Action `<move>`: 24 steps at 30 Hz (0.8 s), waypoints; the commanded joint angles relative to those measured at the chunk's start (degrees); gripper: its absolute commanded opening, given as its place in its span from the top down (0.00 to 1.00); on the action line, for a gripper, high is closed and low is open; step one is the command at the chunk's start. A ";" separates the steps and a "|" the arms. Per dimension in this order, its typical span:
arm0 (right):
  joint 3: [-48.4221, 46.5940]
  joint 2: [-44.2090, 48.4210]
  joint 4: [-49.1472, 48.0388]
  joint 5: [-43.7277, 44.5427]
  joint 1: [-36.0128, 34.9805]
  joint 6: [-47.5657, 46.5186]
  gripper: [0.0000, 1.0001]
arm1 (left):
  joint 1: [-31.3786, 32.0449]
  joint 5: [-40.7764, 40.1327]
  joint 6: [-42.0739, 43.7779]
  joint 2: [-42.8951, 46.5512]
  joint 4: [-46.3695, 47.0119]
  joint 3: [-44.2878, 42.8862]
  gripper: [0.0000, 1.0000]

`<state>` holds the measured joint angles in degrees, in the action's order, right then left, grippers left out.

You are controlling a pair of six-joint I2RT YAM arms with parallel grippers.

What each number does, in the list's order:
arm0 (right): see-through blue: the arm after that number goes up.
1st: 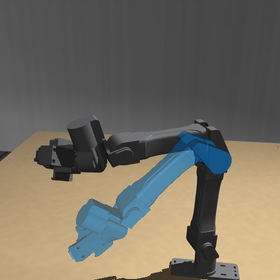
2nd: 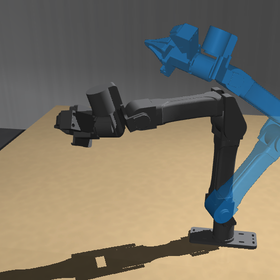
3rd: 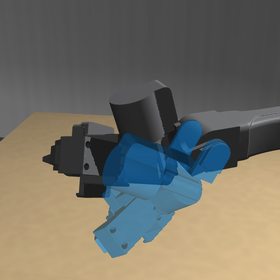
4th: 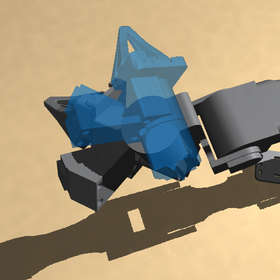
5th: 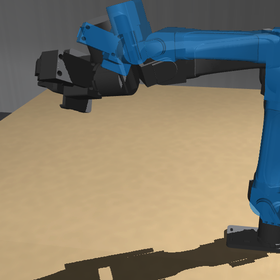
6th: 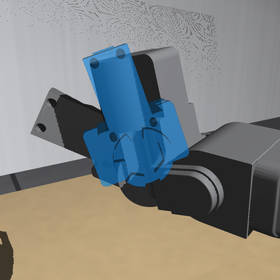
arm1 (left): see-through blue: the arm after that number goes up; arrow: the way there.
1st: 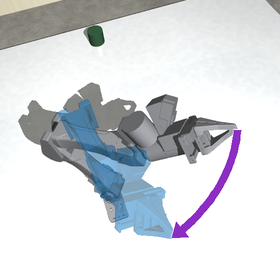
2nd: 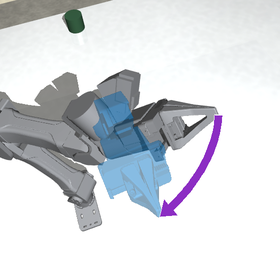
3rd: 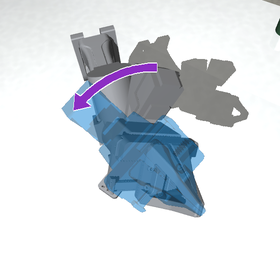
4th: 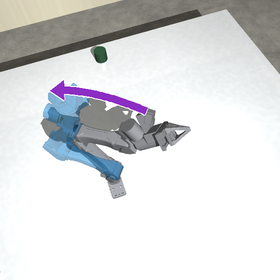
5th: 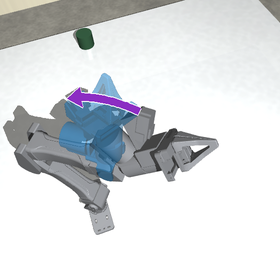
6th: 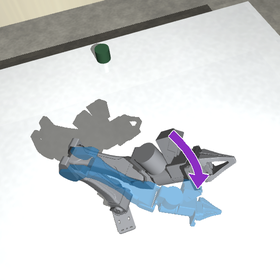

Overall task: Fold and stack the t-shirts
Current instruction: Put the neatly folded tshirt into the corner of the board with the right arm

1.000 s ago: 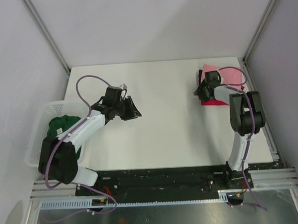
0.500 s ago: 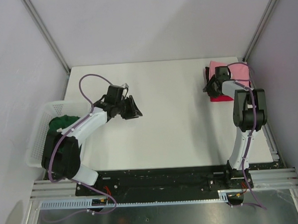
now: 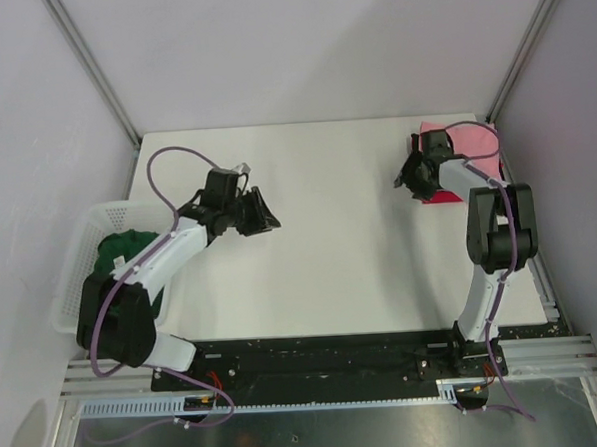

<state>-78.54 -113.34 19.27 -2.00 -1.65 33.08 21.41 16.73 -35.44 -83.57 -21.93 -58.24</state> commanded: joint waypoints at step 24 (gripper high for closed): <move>24.03 53.56 9.01 11.88 -32.21 6.69 0.01 | -0.67 -10.76 13.51 38.70 -5.21 19.06 0.01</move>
<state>-54.57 -62.24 28.14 6.46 -33.54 38.17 20.93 8.38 -23.92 -45.89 -27.03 -40.05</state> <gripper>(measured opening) 0.991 0.994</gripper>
